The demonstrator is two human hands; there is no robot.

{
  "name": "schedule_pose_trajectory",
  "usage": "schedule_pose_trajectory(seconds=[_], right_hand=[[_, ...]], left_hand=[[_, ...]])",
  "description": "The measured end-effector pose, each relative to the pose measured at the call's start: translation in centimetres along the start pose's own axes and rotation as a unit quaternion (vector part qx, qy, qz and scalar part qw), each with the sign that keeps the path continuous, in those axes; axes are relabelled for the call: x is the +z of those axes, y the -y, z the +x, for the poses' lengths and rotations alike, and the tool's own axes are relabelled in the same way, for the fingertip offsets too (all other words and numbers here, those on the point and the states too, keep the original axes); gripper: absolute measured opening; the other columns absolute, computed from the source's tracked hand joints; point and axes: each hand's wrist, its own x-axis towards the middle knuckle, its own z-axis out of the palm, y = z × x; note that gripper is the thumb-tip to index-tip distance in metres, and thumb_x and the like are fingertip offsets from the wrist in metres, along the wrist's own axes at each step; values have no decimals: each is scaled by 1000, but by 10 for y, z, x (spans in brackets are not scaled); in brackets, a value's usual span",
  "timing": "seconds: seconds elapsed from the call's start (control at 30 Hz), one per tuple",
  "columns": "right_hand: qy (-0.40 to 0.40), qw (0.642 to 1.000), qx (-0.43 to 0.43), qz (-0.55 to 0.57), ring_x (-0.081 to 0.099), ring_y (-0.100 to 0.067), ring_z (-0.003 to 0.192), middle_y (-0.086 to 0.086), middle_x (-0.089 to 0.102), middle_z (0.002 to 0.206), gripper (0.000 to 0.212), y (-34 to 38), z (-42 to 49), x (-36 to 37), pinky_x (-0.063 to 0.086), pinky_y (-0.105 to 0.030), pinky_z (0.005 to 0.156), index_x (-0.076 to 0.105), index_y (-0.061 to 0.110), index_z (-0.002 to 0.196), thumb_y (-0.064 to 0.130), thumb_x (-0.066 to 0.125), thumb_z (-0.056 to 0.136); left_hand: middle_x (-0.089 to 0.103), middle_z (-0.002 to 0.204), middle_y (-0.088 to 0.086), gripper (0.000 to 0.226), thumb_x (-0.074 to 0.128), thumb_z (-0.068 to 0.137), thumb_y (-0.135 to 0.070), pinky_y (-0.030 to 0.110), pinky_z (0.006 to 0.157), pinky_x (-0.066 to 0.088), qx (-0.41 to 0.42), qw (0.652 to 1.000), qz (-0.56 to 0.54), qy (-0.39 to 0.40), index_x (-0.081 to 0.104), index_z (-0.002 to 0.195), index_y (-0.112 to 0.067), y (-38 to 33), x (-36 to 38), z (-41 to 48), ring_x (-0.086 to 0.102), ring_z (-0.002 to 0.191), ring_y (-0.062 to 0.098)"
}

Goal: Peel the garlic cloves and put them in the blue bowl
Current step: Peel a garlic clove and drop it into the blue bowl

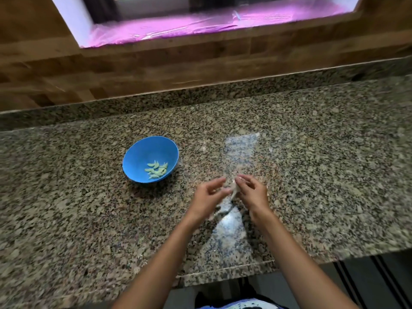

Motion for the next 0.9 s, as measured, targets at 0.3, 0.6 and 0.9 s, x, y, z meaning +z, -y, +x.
schedule_pose_trajectory(seconds=[0.3, 0.6, 0.9], right_hand=[[108, 994, 13, 17, 54, -21, 115, -3, 63, 120, 23, 3, -15, 15, 42, -37, 100, 66, 20, 107, 10, 58, 88], [201, 975, 32, 95, 63, -16, 87, -9, 64, 108, 17, -12, -17, 16, 55, -28, 68, 65, 12, 99, 4, 54, 89], [196, 970, 112, 88, 63, -16, 86, -10, 67, 103, 23, -32, -10, 17, 56, -28, 74, 61, 8, 113, 10, 48, 94]], left_hand=[[71, 81, 18, 16, 63, 79, 4, 21, 54, 56, -130, 863, -483, -75, 68, 93, 5, 16, -7, -7, 69, 64, 19], [69, 80, 24, 17, 48, 91, 2, 33, 62, 59, -170, 878, -443, -67, 65, 92, 4, 16, -4, -9, 70, 63, 26], [66, 104, 26, 39, 48, 96, -37, 37, 68, 60, -198, 914, -345, -77, 55, 113, -2, 32, -21, -7, 70, 86, 33]])
